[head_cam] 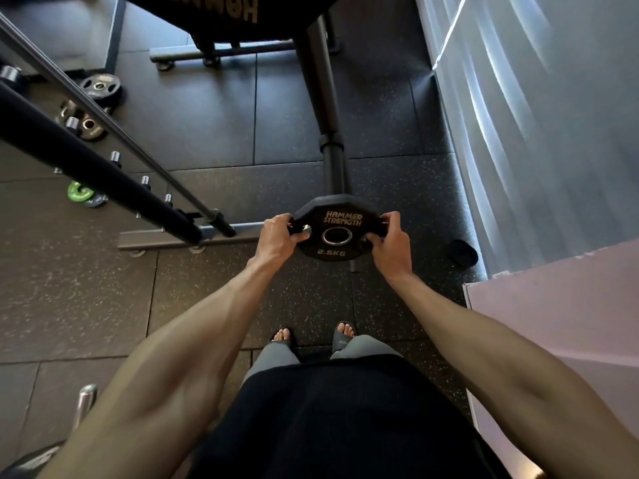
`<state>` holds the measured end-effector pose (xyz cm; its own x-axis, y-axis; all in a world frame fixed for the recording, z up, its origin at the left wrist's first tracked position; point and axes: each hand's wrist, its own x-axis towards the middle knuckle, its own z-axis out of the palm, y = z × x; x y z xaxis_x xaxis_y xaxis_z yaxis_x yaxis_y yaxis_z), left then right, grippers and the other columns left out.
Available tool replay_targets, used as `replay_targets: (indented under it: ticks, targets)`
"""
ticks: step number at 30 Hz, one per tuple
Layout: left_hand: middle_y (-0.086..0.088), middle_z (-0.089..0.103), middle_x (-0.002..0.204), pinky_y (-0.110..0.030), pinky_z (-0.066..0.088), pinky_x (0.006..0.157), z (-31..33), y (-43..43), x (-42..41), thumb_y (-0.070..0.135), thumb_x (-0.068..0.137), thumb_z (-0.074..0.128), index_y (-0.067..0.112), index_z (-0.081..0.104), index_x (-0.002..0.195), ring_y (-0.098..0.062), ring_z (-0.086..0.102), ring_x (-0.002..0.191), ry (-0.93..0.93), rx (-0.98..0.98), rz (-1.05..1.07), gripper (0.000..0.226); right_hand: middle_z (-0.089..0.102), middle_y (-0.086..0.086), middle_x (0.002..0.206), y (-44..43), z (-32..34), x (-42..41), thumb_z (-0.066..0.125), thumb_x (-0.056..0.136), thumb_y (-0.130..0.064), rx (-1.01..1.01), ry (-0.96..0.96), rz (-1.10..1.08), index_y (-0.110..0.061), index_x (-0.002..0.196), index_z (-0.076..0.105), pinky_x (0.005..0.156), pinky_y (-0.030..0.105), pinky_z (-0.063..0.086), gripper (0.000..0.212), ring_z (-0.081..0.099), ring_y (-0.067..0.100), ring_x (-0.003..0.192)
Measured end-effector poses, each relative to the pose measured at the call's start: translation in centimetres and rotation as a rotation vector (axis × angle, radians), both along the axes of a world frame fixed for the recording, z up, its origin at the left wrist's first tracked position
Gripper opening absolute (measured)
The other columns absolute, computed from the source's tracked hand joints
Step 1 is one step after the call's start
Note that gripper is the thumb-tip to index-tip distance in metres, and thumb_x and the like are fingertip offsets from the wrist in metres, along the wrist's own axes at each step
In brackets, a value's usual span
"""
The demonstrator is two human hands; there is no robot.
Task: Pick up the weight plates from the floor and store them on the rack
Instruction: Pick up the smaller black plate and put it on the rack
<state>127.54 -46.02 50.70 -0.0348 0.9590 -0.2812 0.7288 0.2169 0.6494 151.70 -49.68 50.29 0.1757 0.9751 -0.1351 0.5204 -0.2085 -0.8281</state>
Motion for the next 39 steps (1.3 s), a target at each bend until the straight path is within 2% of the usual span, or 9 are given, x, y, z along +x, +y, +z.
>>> replay_targets:
  ticks: [7, 12, 17, 21, 26, 30, 32, 36, 39]
  targets:
    - [-0.007, 0.072, 0.1, -0.039, 0.06, 0.08, 0.2, 1.5, 1.0, 0.016, 0.079, 0.081, 0.014, 0.068, 0.104, -0.02, 0.07, 0.087, 0.129, 0.067, 0.086, 0.028, 0.069, 0.007, 0.106, 3.2, -0.5, 1.0, 0.07, 0.09, -0.01, 0.016, -0.167, 0.081, -0.015, 0.104, 0.048, 0.077, 0.025, 0.056, 0.027, 0.066, 0.014, 0.093]
    - [-0.01, 0.069, 0.093, -0.032, 0.062, 0.052, 1.5, 4.1, 2.6, 0.009, 0.081, 0.079, 0.009, 0.062, 0.112, -0.02, 0.073, 0.063, -0.111, -0.085, 0.376, 0.036, 0.066, 0.002, 0.096, 7.1, 0.5, 0.9, 0.076, 0.084, -0.018, -0.057, -0.214, 0.023, -0.017, 0.099, 0.052, 0.073, 0.035, 0.056, 0.029, 0.064, 0.018, 0.085]
    - [-0.018, 0.068, 0.109, -0.036, 0.063, 0.076, 1.8, 7.7, 2.8, -0.003, 0.085, 0.067, 0.002, 0.057, 0.122, -0.027, 0.073, 0.087, -0.267, -0.153, 0.45, 0.038, 0.069, 0.005, 0.099, 9.7, 0.5, 1.2, 0.084, 0.077, -0.022, -0.191, -0.082, -0.036, -0.019, 0.101, 0.055, 0.074, 0.041, 0.062, 0.037, 0.071, 0.021, 0.084]
    - [-0.016, 0.067, 0.107, -0.032, 0.061, 0.076, 3.3, 9.5, 3.4, 0.012, 0.098, 0.053, 0.008, 0.057, 0.105, -0.027, 0.071, 0.093, -0.456, -0.124, 0.452, 0.009, 0.069, 0.008, 0.11, 11.6, 0.8, 1.1, 0.079, 0.08, -0.042, -0.191, 0.032, -0.11, -0.012, 0.117, 0.061, 0.086, 0.04, 0.059, 0.051, 0.07, 0.021, 0.097]
    - [-0.018, 0.065, 0.118, -0.046, 0.054, 0.098, 3.6, 12.4, 4.0, 0.04, 0.1, 0.05, 0.012, 0.06, 0.108, -0.033, 0.064, 0.112, -0.604, -0.164, 0.415, 0.031, 0.062, 0.009, 0.129, 13.7, 2.5, -0.2, 0.063, 0.092, -0.05, -0.225, 0.146, -0.104, -0.005, 0.137, 0.054, 0.104, 0.039, 0.049, 0.064, 0.061, 0.02, 0.114]
    - [-0.014, 0.058, 0.133, -0.046, 0.045, 0.109, 3.3, 14.5, 3.7, 0.043, 0.091, 0.055, 0.012, 0.043, 0.145, -0.031, 0.056, 0.124, -0.627, -0.208, 0.428, 0.063, 0.054, 0.008, 0.141, 14.8, 3.3, -1.0, 0.053, 0.098, -0.048, -0.335, 0.295, -0.051, -0.01, 0.151, 0.037, 0.109, 0.048, 0.045, 0.067, 0.052, 0.024, 0.128]
    - [-0.012, 0.056, 0.135, -0.043, 0.044, 0.109, 4.1, 13.9, 3.9, 0.036, 0.097, 0.054, 0.012, 0.037, 0.15, -0.027, 0.055, 0.124, -0.619, -0.197, 0.397, 0.061, 0.048, 0.011, 0.149, 15.1, 2.6, -1.4, 0.051, 0.096, -0.053, -0.382, 0.283, -0.06, -0.016, 0.155, 0.028, 0.109, 0.052, 0.044, 0.074, 0.046, 0.03, 0.137]
    - [-0.014, 0.065, 0.124, -0.043, 0.051, 0.101, 4.4, 12.2, 2.6, 0.029, 0.098, 0.055, 0.009, 0.055, 0.134, -0.028, 0.062, 0.115, -0.434, -0.164, 0.386, 0.041, 0.064, 0.009, 0.119, 13.5, 4.6, -3.6, 0.052, 0.101, -0.027, -0.177, 0.071, -0.148, -0.008, 0.126, 0.051, 0.091, 0.036, 0.052, 0.032, 0.063, 0.023, 0.109]
    - [-0.019, 0.069, 0.109, -0.047, 0.058, 0.088, 4.5, 9.9, -0.2, 0.023, 0.098, 0.055, 0.004, 0.063, 0.119, -0.034, 0.068, 0.102, -0.363, -0.184, 0.434, 0.029, 0.067, 0.009, 0.106, 12.2, 5.5, -6.8, 0.052, 0.099, -0.02, -0.067, 0.046, -0.022, -0.011, 0.112, 0.053, 0.087, 0.038, 0.055, 0.016, 0.067, 0.023, 0.096]
